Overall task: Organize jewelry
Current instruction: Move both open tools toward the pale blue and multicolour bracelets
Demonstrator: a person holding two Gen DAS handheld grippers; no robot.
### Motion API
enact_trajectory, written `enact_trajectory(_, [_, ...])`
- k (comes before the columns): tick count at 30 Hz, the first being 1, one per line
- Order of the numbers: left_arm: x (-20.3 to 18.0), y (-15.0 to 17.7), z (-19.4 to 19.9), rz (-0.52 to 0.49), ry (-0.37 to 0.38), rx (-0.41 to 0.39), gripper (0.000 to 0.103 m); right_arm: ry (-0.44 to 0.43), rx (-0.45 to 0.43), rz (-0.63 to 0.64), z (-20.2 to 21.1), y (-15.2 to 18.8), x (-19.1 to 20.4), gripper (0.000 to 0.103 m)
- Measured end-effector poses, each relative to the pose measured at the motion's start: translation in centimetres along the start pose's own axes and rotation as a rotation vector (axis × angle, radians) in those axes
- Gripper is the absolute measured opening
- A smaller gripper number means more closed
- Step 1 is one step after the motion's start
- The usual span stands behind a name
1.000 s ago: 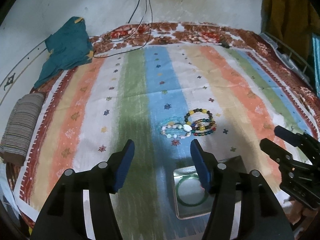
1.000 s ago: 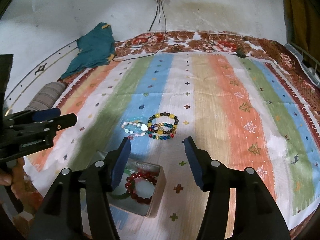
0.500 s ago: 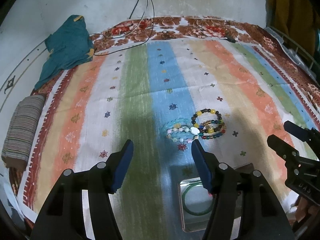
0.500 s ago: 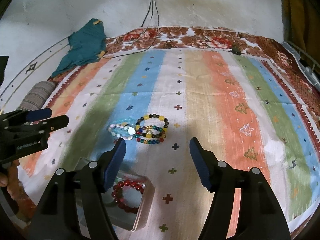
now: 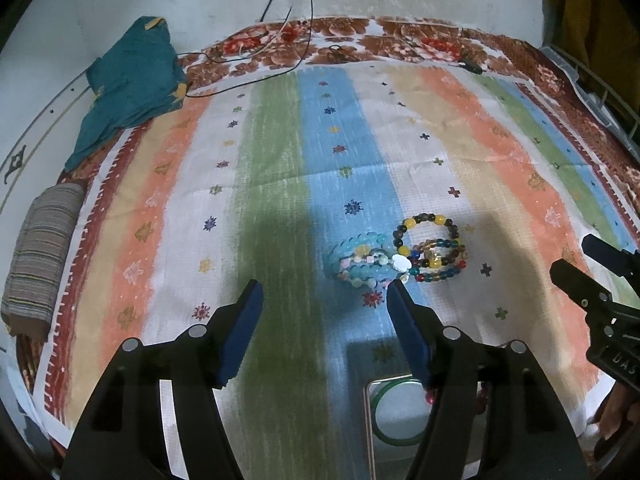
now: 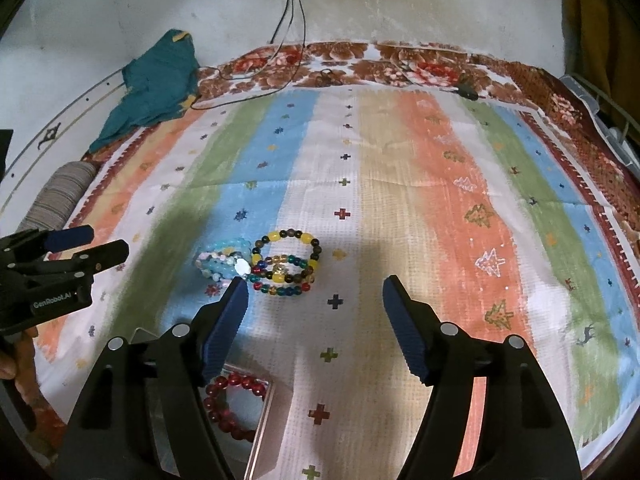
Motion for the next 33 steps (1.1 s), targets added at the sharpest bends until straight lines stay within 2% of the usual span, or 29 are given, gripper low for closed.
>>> enact_trajectory(11, [0.4, -1.0, -2.7, 0.008, 0.027, 0.071, 0.066, -0.022, 0.073, -0.017, -2.6, -0.9, -0.4, 0.071])
enact_trajectory(26, [0.3, -1.9, -5.8, 0.0, 0.013, 0.135, 0.067, -0.033, 0.131, -0.015, -5.0, -1.8, -0.3, 0.071])
enact_trajectory(33, [1.1, -2.2, -7.3, 0.044, 0.047, 0.174, 0.068, -0.026, 0.162, -0.004, -6.4, -1.8, 0.0, 0.071])
Point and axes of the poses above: each gripper's, at about its wrist camera, not at the fingertips, and z roughly against the way its jaws point, x to its left, y to its underside, the point moved 3 cm from there along -z, roughly the way its jaws point, and after that the axes turned 12 degrees about x, right-handed, at the moved point
